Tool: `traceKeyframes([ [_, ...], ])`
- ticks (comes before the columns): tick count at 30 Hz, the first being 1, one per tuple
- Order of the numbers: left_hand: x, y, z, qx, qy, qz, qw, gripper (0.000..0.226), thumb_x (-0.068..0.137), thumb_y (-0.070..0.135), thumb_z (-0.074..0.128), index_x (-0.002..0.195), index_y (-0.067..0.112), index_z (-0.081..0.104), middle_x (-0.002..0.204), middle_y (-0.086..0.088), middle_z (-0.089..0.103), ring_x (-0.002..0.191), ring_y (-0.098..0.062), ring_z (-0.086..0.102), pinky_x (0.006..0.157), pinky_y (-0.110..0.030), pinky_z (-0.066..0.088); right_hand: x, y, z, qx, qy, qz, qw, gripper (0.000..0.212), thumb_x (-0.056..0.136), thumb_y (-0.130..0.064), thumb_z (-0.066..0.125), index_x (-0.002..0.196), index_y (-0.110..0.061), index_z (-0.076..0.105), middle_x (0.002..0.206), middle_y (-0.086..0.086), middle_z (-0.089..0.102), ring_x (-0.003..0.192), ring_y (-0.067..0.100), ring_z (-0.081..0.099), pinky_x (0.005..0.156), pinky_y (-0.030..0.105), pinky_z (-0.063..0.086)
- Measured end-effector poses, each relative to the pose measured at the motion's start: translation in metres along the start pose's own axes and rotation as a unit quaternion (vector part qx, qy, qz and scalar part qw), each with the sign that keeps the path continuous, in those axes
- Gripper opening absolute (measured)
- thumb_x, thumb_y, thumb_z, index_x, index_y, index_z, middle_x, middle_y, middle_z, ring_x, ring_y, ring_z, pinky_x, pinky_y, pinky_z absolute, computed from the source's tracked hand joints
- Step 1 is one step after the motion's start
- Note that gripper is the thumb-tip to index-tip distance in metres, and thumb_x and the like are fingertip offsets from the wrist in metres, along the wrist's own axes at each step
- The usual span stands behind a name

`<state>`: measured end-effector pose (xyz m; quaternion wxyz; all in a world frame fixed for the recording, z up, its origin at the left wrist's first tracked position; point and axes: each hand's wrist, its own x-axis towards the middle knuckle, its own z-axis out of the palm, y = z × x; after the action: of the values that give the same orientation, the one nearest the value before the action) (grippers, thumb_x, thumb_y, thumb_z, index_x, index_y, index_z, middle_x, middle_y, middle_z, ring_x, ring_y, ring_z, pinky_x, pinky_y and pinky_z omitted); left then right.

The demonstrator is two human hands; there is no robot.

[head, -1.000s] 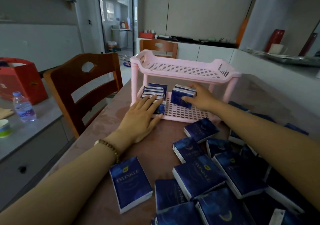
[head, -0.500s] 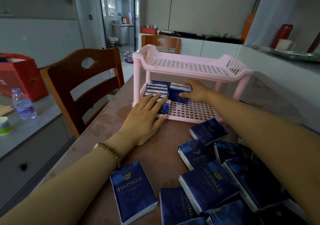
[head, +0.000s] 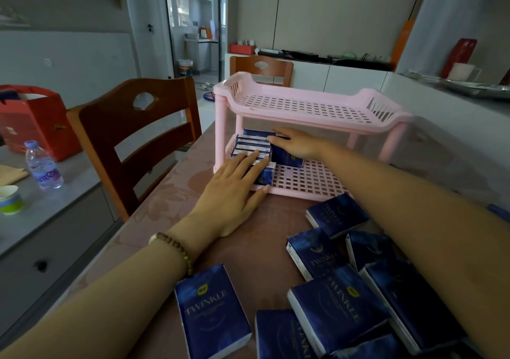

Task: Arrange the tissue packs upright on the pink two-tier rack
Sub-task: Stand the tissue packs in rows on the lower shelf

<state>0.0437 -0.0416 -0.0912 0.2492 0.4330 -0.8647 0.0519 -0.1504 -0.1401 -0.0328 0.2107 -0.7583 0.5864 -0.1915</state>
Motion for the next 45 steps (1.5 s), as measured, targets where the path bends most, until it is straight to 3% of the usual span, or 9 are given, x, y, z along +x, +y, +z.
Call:
traceKeyframes([
  [4, -0.001, 0.0, 0.0, 0.0, 0.003, 0.002, 1.0, 0.068, 0.089, 0.056, 0.013, 0.149, 0.024, 0.021, 0.155, -0.001, 0.025, 0.145, -0.019, 0.015, 0.114, -0.025, -0.001, 0.003, 0.006, 0.003, -0.005, 0.032, -0.008, 0.999, 0.036, 0.095, -0.044, 0.043, 0.122, -0.022, 0.056, 0.132, 0.001, 0.054, 0.123, 0.02, 0.048, 0.108, 0.042, 0.034],
  [7, 0.0, 0.001, 0.0, 0.001, 0.003, 0.002, 1.0, 0.069, 0.089, 0.056, 0.013, 0.149, 0.023, 0.021, 0.155, -0.002, 0.025, 0.145, -0.019, 0.015, 0.115, -0.026, -0.001, 0.006, 0.015, 0.004, -0.016, 0.059, -0.018, 0.998, 0.029, 0.093, -0.047, 0.045, 0.111, -0.028, 0.058, 0.127, -0.003, 0.058, 0.121, 0.019, 0.05, 0.108, 0.048, 0.032],
  [11, -0.001, 0.002, -0.002, -0.002, 0.004, 0.004, 1.0, 0.067, 0.09, 0.054, 0.015, 0.148, 0.022, 0.023, 0.155, -0.002, 0.027, 0.145, -0.019, 0.017, 0.115, -0.025, -0.001, 0.004, 0.015, 0.003, -0.051, 0.071, -0.029, 0.996, 0.031, 0.095, -0.045, 0.043, 0.12, -0.032, 0.056, 0.133, -0.005, 0.055, 0.126, 0.017, 0.046, 0.11, 0.048, 0.027],
  [20, 0.0, 0.002, -0.002, 0.022, 0.004, 0.016, 1.0, 0.06, 0.093, 0.051, 0.018, 0.148, 0.027, 0.025, 0.153, 0.0, 0.03, 0.143, -0.02, 0.023, 0.117, -0.031, 0.004, 0.0, 0.014, 0.005, -0.041, 0.078, -0.089, 0.992, 0.029, 0.095, -0.036, 0.048, 0.118, -0.026, 0.063, 0.124, -0.005, 0.062, 0.118, 0.015, 0.053, 0.105, 0.038, 0.037],
  [32, 0.0, 0.0, 0.0, 0.024, 0.013, 0.022, 0.999, 0.058, 0.094, 0.049, 0.022, 0.146, 0.025, 0.028, 0.152, -0.001, 0.033, 0.141, -0.019, 0.026, 0.116, -0.028, 0.003, 0.003, 0.017, 0.004, -0.037, 0.076, -0.088, 0.993, 0.031, 0.095, -0.037, 0.046, 0.123, -0.028, 0.059, 0.13, -0.002, 0.058, 0.121, 0.018, 0.051, 0.106, 0.041, 0.037],
  [40, -0.002, -0.001, -0.003, 0.004, 0.009, 0.026, 1.0, 0.061, 0.092, 0.051, 0.017, 0.147, 0.026, 0.026, 0.153, 0.0, 0.03, 0.142, -0.019, 0.024, 0.115, -0.027, 0.006, -0.034, 0.0, -0.007, -0.028, 0.059, -0.094, 0.993, 0.04, 0.098, -0.032, 0.044, 0.136, -0.022, 0.046, 0.145, 0.0, 0.043, 0.133, 0.017, 0.038, 0.105, 0.024, 0.027],
  [45, -0.007, -0.002, -0.023, -0.058, -0.001, 0.035, 0.998, 0.061, 0.092, 0.052, 0.021, 0.143, 0.023, 0.035, 0.15, -0.002, 0.035, 0.139, -0.018, 0.028, 0.116, -0.031, 0.017, -0.099, -0.021, -0.011, -0.013, 0.02, -0.142, 0.99, 0.041, 0.096, -0.027, 0.049, 0.135, -0.019, 0.046, 0.137, -0.004, 0.046, 0.125, 0.006, 0.04, 0.103, 0.014, 0.028],
])
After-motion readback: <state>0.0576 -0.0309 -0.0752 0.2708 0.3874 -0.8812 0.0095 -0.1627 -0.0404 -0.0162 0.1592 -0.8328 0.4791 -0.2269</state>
